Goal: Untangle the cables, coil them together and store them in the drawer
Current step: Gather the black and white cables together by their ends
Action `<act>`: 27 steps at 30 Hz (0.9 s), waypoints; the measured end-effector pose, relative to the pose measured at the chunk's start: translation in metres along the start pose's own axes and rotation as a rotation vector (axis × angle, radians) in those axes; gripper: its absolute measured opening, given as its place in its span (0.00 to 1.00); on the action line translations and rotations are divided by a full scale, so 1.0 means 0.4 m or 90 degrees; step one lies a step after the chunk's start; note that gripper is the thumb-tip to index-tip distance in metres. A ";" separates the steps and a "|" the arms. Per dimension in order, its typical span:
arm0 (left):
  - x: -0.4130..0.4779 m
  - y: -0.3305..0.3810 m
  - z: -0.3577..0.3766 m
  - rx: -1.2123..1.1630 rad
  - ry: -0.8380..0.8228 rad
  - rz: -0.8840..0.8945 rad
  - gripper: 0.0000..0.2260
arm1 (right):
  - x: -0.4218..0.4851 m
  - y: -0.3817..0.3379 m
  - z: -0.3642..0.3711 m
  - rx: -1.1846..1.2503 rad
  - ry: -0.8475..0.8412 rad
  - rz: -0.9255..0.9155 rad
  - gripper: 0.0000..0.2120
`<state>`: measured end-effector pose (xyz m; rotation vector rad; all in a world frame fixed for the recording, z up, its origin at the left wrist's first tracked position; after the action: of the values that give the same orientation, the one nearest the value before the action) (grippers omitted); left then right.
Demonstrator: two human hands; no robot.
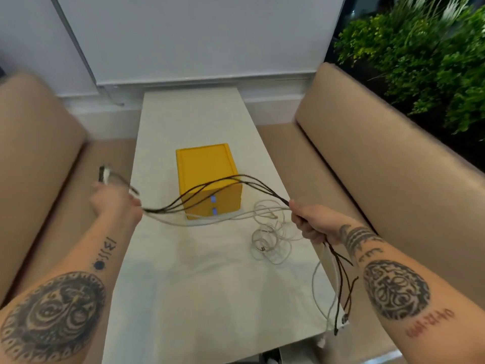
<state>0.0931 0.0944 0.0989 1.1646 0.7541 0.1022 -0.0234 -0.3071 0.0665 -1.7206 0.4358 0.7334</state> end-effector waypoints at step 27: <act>0.061 -0.304 -0.159 -0.030 0.063 -0.352 0.22 | -0.093 -0.041 -0.074 -0.344 0.050 0.309 0.25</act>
<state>0.0378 0.1043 -0.0285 0.8756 1.1306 -0.2842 -0.0330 -0.3343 0.1076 -2.1808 0.7781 1.2166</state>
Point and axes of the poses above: each hand's wrist, its own x-axis towards the middle knuckle, its own z-axis out of the palm, y = z × x, the point moved 1 cm from there along x, towards the middle knuckle, and after that the axes turned 4 degrees about -y, right-handed, at the moved point
